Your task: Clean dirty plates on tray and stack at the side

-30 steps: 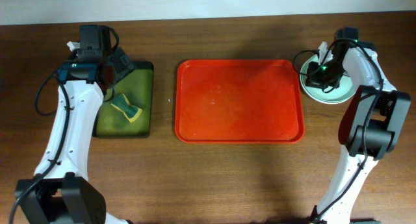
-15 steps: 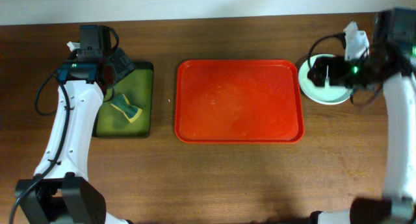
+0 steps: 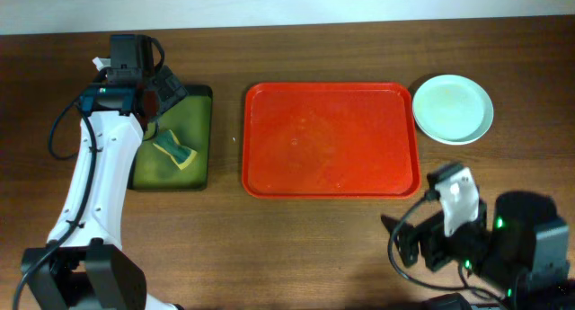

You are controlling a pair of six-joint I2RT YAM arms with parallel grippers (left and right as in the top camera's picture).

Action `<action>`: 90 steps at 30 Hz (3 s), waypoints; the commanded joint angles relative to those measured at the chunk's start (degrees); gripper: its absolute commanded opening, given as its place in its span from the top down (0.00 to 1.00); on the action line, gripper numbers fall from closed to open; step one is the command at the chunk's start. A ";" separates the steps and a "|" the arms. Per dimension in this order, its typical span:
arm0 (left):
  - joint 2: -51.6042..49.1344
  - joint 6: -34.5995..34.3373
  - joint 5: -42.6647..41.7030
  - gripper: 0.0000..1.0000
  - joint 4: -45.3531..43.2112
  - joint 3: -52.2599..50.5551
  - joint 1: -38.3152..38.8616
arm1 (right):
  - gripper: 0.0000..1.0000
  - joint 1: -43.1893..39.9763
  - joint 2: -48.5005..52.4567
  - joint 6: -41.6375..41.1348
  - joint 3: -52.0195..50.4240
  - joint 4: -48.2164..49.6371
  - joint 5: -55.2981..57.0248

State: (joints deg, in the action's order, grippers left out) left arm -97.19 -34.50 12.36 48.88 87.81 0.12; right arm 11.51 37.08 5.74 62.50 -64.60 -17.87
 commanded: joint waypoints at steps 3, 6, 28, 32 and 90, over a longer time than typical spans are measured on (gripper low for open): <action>-0.24 0.28 0.02 0.01 0.07 -0.09 -0.31 | 0.02 -6.75 -22.88 -3.39 -29.20 23.26 0.04; -0.24 0.28 0.02 0.01 0.07 -0.09 -0.31 | 0.02 -12.24 -35.80 -9.35 -43.54 38.18 0.52; -0.24 0.28 0.02 0.01 0.07 -0.09 -0.31 | 0.02 -15.32 -36.87 -10.67 -62.18 60.37 11.69; -0.24 0.28 0.02 0.01 0.07 -0.09 -0.31 | 0.02 -14.16 -36.87 -10.56 -62.18 60.15 13.44; 96.91 33.09 -2.54 0.01 -44.94 -87.34 -0.72 | 0.02 -14.14 -36.83 -0.17 -62.18 60.48 12.98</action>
State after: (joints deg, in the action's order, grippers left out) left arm -0.62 -3.36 9.02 3.62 0.58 -0.47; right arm -2.94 0.62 5.17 0.82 -4.05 -5.34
